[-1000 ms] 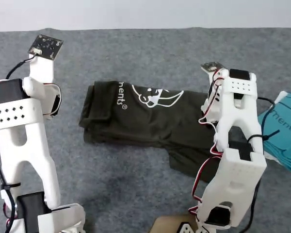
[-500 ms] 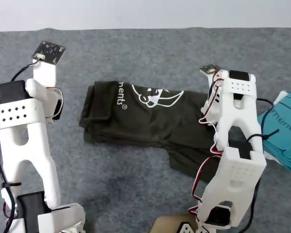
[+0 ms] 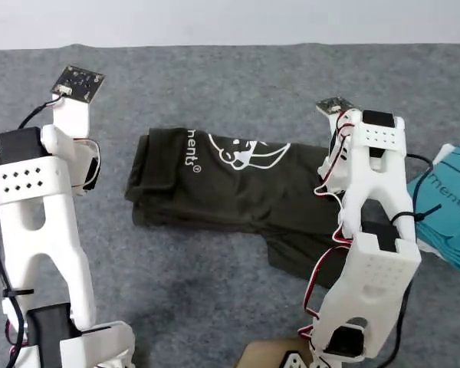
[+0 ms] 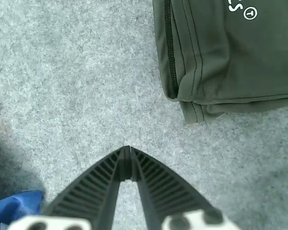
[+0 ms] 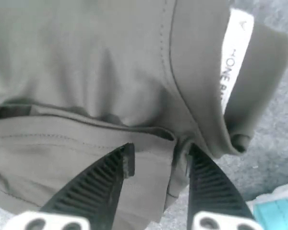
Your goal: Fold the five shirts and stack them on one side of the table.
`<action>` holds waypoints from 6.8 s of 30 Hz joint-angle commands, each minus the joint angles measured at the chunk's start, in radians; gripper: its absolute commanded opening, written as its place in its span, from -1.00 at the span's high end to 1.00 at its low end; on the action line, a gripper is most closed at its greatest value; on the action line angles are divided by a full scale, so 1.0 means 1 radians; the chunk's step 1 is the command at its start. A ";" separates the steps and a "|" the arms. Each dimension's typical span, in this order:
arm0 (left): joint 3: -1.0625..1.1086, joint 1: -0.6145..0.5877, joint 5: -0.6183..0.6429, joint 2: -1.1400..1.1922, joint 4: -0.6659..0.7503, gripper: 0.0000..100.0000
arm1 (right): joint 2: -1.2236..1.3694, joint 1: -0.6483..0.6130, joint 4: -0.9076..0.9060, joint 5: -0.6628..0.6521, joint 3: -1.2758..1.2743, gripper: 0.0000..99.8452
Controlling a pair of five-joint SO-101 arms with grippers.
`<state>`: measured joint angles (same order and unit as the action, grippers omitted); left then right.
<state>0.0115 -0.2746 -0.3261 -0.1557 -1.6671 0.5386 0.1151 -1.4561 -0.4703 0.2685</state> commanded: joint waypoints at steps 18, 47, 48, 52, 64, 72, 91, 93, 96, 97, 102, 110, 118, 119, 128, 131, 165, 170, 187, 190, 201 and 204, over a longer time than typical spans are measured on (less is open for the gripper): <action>-0.005 0.003 0.008 -0.046 0.015 1.00 | -0.022 -0.005 -0.042 -0.107 0.080 0.89; -0.012 0.041 0.008 -0.048 0.020 1.00 | -0.486 -0.002 -0.334 -0.333 -0.316 0.96; -0.012 0.044 0.008 -0.048 0.020 1.00 | -0.518 -0.002 -0.334 -0.342 -0.365 0.96; -0.012 0.046 0.011 -0.048 0.020 1.00 | -0.633 -0.001 -0.329 -0.384 -0.546 0.96; -0.012 0.043 0.011 -0.048 0.014 1.00 | -0.685 0.145 -0.219 -0.488 -0.733 0.96; -0.008 0.041 0.009 -0.080 0.014 1.00 | -0.662 0.142 -0.205 -0.483 -0.732 0.87; -0.008 -0.012 0.037 -0.155 0.014 1.00 | -1.001 -0.016 -0.248 -0.261 -0.736 0.54; -0.007 -0.002 0.063 -0.149 0.021 1.00 | -1.000 -0.013 -0.165 -0.218 -0.740 0.54; 0.013 0.060 0.072 -0.144 0.078 1.00 | -0.998 -0.019 -0.001 -0.147 -0.741 0.54; 0.030 0.086 0.072 -0.144 0.107 1.00 | -0.997 -0.019 0.064 -0.127 -0.741 0.54; 0.166 0.204 0.114 -0.143 0.252 1.00 | -0.900 -0.019 0.312 -0.058 -0.727 0.69; 0.268 0.296 0.127 -0.069 0.356 1.00 | -0.572 -0.042 0.354 0.005 -0.482 0.99; 0.196 0.296 0.123 0.221 0.361 1.00 | -0.239 -0.073 0.352 0.038 -0.150 0.98; 0.186 0.298 0.121 0.247 0.359 1.00 | -0.194 -0.070 0.352 0.038 -0.112 0.98; 0.090 0.265 0.046 0.442 0.224 1.00 | 0.151 -0.065 0.341 0.034 0.201 0.98; 0.085 0.204 0.011 0.468 0.184 1.00 | 0.231 -0.051 0.302 0.034 0.305 0.98; -0.122 0.245 -0.055 0.502 0.368 1.00 | 0.455 -0.094 -0.022 0.032 0.776 0.98; -0.236 0.265 -0.054 0.657 0.382 1.00 | 0.455 -0.093 -0.048 0.034 0.776 0.98; -0.931 0.258 -0.015 1.171 0.046 1.00 | 0.453 -0.090 -0.050 0.032 0.776 0.98; -1.075 0.221 -0.020 1.254 -0.038 1.00 | 0.453 -0.090 -0.051 0.032 0.790 0.98; -1.214 0.130 -0.020 1.343 -0.087 1.00 | 0.466 -0.087 -0.133 0.031 0.945 0.98; -1.210 0.124 -0.020 1.303 -0.087 1.00 | 0.460 -0.081 -0.159 0.031 0.957 0.98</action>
<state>-1.1745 -0.1089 -0.3475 1.1868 -1.7238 1.0219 0.0276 -1.5911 -0.4427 1.1707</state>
